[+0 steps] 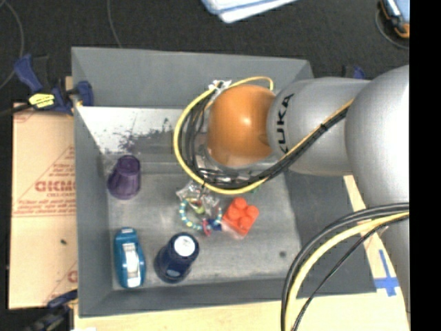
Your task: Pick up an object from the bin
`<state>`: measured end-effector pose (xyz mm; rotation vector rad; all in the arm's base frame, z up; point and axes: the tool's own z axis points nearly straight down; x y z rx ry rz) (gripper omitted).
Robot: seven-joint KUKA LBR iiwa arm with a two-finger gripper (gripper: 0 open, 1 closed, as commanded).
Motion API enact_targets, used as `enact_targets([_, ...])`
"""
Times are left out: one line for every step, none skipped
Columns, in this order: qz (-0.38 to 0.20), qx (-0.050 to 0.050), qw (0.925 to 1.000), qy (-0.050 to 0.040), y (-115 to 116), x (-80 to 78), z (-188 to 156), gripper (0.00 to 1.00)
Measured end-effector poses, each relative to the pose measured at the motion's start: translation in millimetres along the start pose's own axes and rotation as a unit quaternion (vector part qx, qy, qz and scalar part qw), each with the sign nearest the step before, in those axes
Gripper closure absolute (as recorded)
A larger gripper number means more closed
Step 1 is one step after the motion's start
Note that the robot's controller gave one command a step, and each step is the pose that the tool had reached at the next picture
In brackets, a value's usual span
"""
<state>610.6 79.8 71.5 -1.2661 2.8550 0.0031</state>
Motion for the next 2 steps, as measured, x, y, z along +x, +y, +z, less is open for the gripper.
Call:
enact_targets([0.000, 0.000, 1.0000, 0.0002, 0.0, 0.0, 0.0, 1.00])
enact_targets([0.001, 0.000, 1.0000, 0.0003, 0.1, 0.0, 0.0, 1.00])
